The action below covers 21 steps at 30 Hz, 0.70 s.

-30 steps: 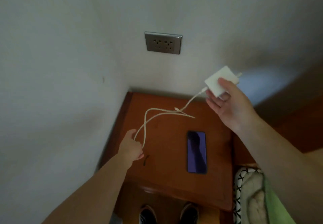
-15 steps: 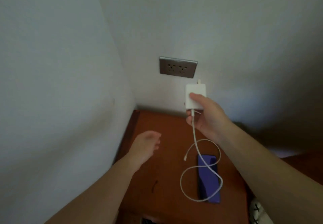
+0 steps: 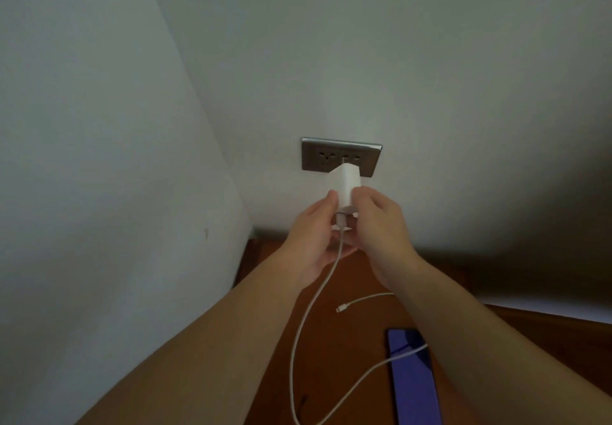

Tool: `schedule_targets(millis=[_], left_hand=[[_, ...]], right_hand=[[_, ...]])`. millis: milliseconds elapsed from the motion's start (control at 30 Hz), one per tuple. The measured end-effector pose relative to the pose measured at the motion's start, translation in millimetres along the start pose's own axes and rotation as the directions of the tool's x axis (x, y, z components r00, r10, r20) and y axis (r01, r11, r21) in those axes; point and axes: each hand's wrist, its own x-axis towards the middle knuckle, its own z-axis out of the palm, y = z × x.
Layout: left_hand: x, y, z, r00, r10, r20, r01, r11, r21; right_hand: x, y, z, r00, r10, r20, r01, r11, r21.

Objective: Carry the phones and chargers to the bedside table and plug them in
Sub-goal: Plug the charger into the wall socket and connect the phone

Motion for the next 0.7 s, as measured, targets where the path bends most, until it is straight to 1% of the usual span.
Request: schedule_targets(millis=[67,133,233,300,367,500,567,700], left_hand=[[6,-1,0,0.999,-0.023,0.028,0.023,1.0,-0.001],[12,-2,0,0.998,-0.015,0.054,0.013,0.999,0.04],[17,-3,0,0.996,0.009,0.093,-0.015,0.998,0.061],[20,-2,-1,0.995,0.009,0.096,-0.016,0.997,0.076],[22,-2,-2,0.996,0.027,0.087,-0.037,0.993,0.114],[27,-8,-4,0.994,0.082,0.071,-0.097,0.963,0.253],[26,-8,-6,0.993,0.096,0.07,-0.11,0.962,0.249],[24,-5,-9,0.986,0.127,0.112,-0.149,0.962,0.227]], right_hand=[[2,-1,-1,0.999,0.013,-0.044,-0.011,0.999,0.039],[6,-2,-3,0.995,0.079,-0.058,-0.075,0.994,0.075],[9,-3,-2,0.977,0.212,0.009,-0.211,0.968,0.138],[9,-4,-2,0.969,0.247,0.029,-0.249,0.954,0.168],[11,-2,-3,0.968,0.25,0.008,-0.246,0.948,0.203],[11,7,-2,0.971,0.24,-0.022,-0.227,0.942,0.248],[12,9,-2,0.974,0.224,-0.034,-0.21,0.949,0.233],[17,2,-3,0.973,0.223,-0.051,-0.208,0.955,0.213]])
